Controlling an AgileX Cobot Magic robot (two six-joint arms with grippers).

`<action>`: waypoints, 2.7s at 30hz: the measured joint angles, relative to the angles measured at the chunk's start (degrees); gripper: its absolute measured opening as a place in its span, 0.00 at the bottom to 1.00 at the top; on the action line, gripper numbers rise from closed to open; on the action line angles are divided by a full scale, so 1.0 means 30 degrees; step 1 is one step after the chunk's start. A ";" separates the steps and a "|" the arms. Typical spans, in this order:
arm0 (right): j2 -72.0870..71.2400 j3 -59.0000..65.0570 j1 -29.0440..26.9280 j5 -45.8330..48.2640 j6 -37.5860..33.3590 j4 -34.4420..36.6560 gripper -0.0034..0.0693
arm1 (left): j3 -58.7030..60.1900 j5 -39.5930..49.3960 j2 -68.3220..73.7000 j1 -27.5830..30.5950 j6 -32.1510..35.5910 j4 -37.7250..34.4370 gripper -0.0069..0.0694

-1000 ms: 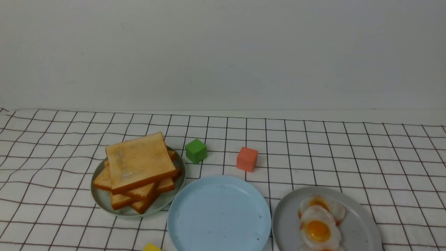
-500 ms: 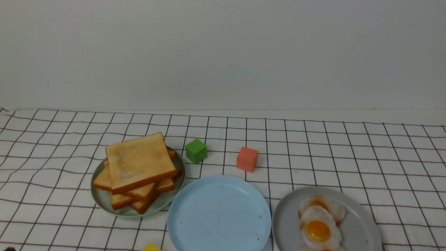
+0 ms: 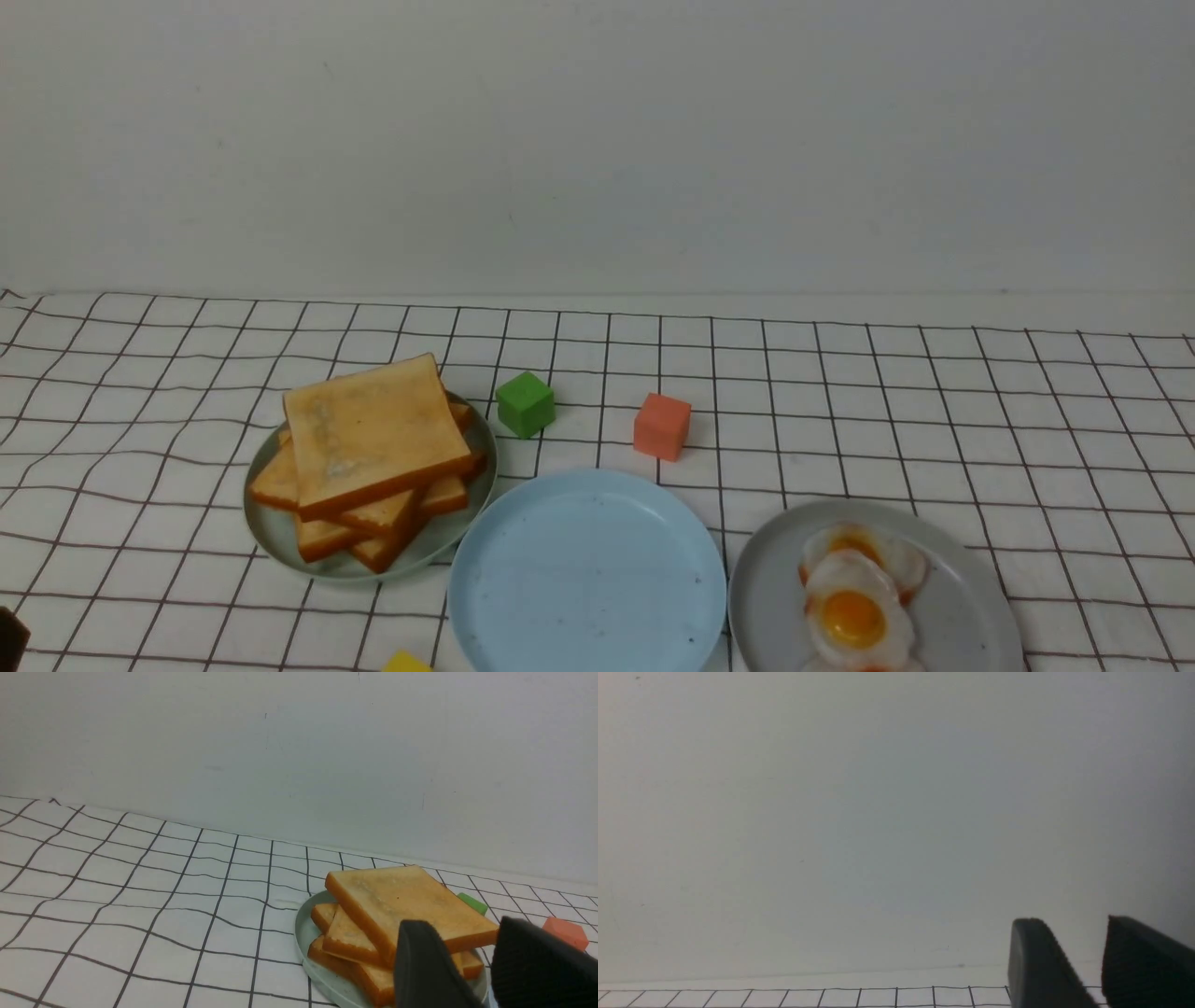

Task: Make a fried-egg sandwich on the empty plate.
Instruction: Use the left arm to grab a slice of bread

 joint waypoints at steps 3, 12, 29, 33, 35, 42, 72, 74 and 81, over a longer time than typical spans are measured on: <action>0.0000 0.0000 0.0000 -0.1375 0.1724 0.0027 0.38 | 0.0000 -0.1085 0.0000 0.0000 -0.0642 -0.0423 0.40; 0.0000 -0.1809 0.0000 -0.3612 1.0147 -0.0299 0.38 | -0.0262 -0.3480 0.0000 0.0000 -0.4596 -0.1511 0.40; 1.0252 -1.9719 0.0000 1.0980 1.1921 -0.3447 0.38 | -1.7042 0.9048 1.0529 0.0000 -0.4922 0.0591 0.40; 1.3128 -2.0296 0.0000 1.5265 1.0960 -0.3335 0.38 | -1.7463 0.9249 1.2835 0.0000 -0.4927 0.0534 0.40; 1.4252 -2.0127 0.0000 1.6282 1.0686 -0.2853 0.38 | -1.7463 0.8921 1.3616 0.0000 -0.4944 0.0442 0.40; 1.8015 -1.9037 0.1257 1.9266 0.6445 0.2680 0.38 | -1.7479 0.9677 1.8251 0.0000 -0.4853 -0.1450 0.40; 1.9223 -1.9040 0.3995 2.2934 -1.0112 1.3515 0.38 | -2.9279 2.1165 3.6629 0.7221 0.9436 -1.3344 0.51; 1.9223 -1.9040 0.3995 2.2934 -1.0391 1.3886 0.38 | -2.9876 2.1188 3.7632 0.7221 0.9468 -1.3344 0.57; 1.9223 -1.9040 0.3995 2.2934 -1.1545 1.5161 0.38 | -3.0794 2.1571 4.0279 0.7221 1.2190 -1.5060 0.68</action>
